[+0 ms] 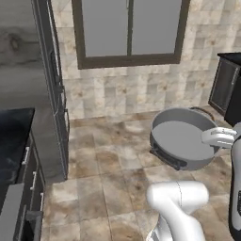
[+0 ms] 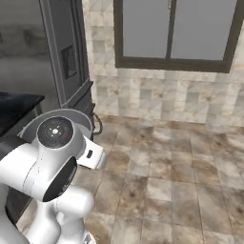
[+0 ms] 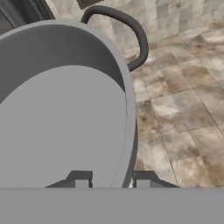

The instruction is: Move the pot and pan from the stove into the sink.

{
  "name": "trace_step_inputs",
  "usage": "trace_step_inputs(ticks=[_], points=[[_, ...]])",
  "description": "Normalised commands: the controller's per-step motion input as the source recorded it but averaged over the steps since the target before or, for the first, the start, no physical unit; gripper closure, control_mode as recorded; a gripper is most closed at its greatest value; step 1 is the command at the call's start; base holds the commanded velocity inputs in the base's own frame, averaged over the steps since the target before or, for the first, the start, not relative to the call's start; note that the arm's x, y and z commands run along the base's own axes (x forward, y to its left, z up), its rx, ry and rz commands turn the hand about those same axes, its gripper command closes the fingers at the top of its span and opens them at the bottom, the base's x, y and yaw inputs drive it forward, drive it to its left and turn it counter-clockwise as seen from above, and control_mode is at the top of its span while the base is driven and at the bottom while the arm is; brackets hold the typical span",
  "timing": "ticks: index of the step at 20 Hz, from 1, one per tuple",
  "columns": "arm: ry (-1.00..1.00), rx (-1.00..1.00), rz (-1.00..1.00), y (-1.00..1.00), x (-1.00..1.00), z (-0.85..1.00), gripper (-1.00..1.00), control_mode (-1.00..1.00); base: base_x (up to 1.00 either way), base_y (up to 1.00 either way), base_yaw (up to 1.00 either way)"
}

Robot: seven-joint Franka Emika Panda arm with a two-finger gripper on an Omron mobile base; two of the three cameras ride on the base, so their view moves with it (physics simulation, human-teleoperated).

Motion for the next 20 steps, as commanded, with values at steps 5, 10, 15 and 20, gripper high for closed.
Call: trace_step_inputs(ticks=[5, 10, 15, 20], points=[[0.0, 0.0, 0.0, 0.0, 0.0, 0.0, 1.0, 1.0, 0.0, -0.05, -0.5], [0.0, 0.0, 0.0, 0.0, 0.0, 0.0, 1.0, 1.0, 0.0, -0.05, -0.5], [0.0, 0.0, 0.0, 0.0, 0.0, 0.0, 1.0, 1.0, 0.0, -0.05, -0.5], [0.0, 0.0, 0.0, 0.0, 0.0, 0.0, 1.0, 1.0, 0.0, -0.03, -0.5]])
